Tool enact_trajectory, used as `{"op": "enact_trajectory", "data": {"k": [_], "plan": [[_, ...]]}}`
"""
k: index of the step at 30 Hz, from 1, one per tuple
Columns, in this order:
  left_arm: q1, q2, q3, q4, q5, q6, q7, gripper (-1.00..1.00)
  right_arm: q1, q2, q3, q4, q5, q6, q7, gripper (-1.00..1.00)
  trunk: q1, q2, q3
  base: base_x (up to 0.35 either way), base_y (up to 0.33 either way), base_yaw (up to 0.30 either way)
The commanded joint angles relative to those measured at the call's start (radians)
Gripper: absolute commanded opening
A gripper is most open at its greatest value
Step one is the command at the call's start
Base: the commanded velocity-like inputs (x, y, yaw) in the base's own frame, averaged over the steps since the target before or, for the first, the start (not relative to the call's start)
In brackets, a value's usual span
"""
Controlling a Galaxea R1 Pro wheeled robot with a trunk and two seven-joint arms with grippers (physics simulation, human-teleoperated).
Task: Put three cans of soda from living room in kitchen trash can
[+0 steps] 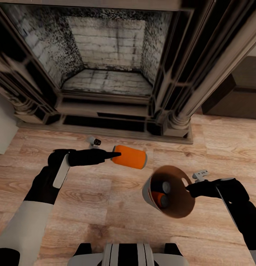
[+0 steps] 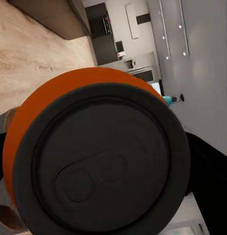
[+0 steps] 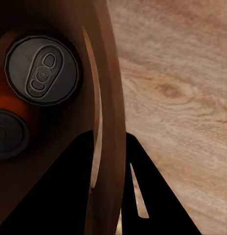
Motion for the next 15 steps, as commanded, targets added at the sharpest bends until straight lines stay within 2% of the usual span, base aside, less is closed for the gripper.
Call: {"op": "enact_trajectory", "data": {"k": [1,5,8,11,13,14,15], "plan": [[0.000,-0.022,0.000,-0.006,-0.005,0.000,0.002,-1.00,-0.002,0.009,0.006,0.003,-0.018,0.006,-0.006,-1.00,-0.004,0.007,0.003,0.000,0.000,0.000],[0.000,-0.046,-0.001,-0.011,-0.008,0.000,0.014,-1.00,-0.006,0.026,0.012,0.005,-0.018,0.006,-0.039,-1.00,-0.019,0.035,0.016,0.000,0.000,0.000],[0.000,-0.058,-0.001,-0.012,-0.009,0.000,0.055,-1.00,-0.021,0.034,0.015,0.012,-0.018,0.006,-0.048,-1.00,-0.031,0.056,0.025,0.000,0.000,0.000],[0.000,-0.081,-0.011,-0.011,-0.010,0.000,0.093,-1.00,-0.029,0.045,0.024,0.024,-0.018,0.006,-0.052,-1.00,-0.042,0.077,0.035,0.000,0.000,0.000],[0.000,-0.097,-0.048,-0.010,-0.011,0.000,0.115,-1.00,-0.031,0.052,0.035,0.030,-0.018,0.006,-0.053,-1.00,-0.050,0.091,0.041,0.000,0.000,0.000],[0.001,-0.106,-0.088,-0.010,-0.011,0.000,0.137,-1.00,-0.032,0.056,0.042,0.033,-0.018,0.006,-0.054,-1.00,-0.054,0.098,0.044,0.000,0.000,0.000],[0.001,-0.107,-0.096,-0.009,-0.011,0.000,0.142,-1.00,-0.033,0.057,0.043,0.034,-0.018,0.006,-0.054,-1.00,-0.058,0.105,0.047,0.000,0.000,0.000]]}}
